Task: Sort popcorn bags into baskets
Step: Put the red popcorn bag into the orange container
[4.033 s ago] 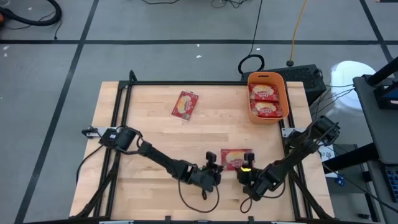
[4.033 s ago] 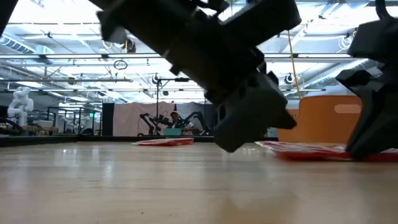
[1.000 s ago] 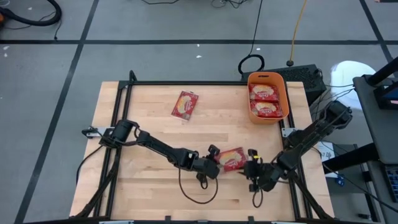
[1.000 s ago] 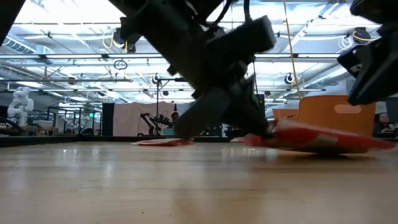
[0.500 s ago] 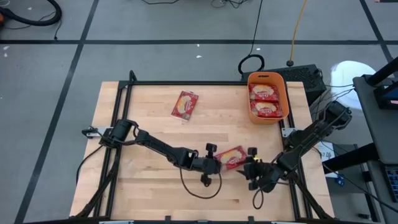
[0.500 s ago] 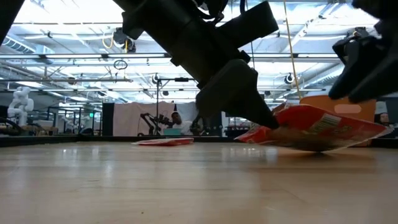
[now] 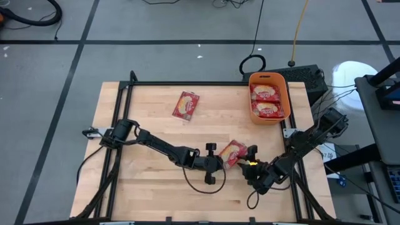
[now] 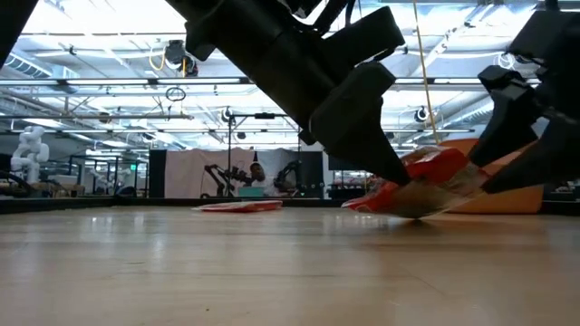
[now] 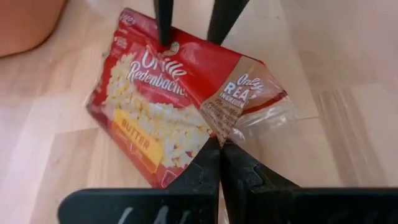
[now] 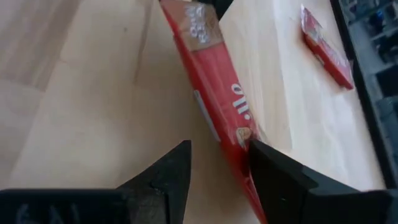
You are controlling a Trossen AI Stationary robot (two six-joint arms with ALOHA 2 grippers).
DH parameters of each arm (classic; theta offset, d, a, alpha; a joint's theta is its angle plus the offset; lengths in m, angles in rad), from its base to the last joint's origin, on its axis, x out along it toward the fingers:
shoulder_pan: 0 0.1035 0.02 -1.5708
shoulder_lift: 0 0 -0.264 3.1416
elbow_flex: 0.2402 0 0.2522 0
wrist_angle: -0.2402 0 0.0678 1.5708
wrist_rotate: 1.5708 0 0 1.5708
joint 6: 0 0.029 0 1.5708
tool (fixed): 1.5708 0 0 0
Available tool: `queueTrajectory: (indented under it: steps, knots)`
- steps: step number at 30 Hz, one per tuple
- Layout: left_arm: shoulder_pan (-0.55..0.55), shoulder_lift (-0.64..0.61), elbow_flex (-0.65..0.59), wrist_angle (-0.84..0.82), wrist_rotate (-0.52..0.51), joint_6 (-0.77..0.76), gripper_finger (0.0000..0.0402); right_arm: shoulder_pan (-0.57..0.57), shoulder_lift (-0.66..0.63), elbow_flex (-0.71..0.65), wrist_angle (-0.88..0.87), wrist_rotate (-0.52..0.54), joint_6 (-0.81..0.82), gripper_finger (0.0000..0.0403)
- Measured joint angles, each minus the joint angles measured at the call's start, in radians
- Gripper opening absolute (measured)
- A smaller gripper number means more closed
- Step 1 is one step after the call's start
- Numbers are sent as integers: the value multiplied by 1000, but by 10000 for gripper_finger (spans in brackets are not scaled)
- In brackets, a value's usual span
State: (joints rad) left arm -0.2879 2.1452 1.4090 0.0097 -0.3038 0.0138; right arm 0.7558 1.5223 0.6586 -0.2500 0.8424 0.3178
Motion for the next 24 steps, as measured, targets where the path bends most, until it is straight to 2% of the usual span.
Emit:
queueTrajectory:
  steps: [5, 11, 16, 24]
  knots:
    - [0, 0, 0, 2, 8, -27, 4, -3, 12, 0, 40, 24, -123, 139]
    - [0, 0, 0, 3, 19, -27, 3, -8, 11, 0, 137, 41, -346, 127]
    - [0, 0, 0, 3, 19, -31, 5, -46, 11, 0, 99, -55, -358, 129]
    - [0, -1, 1, 5, 19, -41, 7, -85, 11, 0, 81, -7, -374, 123]
